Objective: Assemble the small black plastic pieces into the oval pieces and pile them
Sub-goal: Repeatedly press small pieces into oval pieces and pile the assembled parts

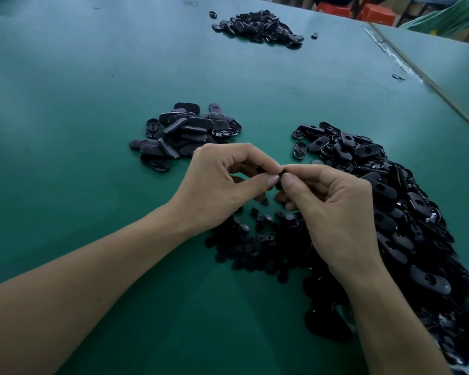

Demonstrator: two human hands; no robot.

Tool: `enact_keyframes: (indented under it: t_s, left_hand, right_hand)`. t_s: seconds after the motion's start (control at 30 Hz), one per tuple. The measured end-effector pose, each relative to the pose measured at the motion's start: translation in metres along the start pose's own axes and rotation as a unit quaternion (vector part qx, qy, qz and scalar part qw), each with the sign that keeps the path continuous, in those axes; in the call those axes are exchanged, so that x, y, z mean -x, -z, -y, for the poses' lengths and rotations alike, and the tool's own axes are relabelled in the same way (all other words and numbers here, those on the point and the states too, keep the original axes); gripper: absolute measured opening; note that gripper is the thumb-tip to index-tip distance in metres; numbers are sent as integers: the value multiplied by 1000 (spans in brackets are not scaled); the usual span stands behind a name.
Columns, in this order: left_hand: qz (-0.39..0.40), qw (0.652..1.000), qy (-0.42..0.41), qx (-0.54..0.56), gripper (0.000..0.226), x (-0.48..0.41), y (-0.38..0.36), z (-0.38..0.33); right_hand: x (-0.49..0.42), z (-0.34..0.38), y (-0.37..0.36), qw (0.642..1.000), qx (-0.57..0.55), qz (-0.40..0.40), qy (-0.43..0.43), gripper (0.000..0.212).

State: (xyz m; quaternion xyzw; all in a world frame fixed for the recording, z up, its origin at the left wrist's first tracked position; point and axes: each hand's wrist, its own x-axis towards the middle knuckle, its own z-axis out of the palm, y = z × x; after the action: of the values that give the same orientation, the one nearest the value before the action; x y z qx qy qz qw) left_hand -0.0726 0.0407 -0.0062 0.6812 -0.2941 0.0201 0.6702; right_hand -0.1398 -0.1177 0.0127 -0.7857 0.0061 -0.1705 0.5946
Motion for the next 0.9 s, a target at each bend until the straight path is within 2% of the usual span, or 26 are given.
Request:
enact_keyframes:
  t_s: [0.3, 0.57, 0.73, 0.9]
  left_hand:
    - [13, 1000, 9, 24, 9, 0, 0, -1]
    - [13, 995, 54, 82, 25, -3, 3, -1]
    - [10, 995, 60, 73, 20, -3, 3, -1]
    - [-2, 995, 64, 73, 20, -3, 2, -2]
  right_hand:
    - [0, 2, 2, 1000, -17, 20, -9, 18]
    - [1, 2, 0, 1000, -6, 8, -6, 15]
    - [4, 1, -3, 995, 80, -43, 48, 26]
    - [6, -2, -6, 963, 212, -75, 147, 22]
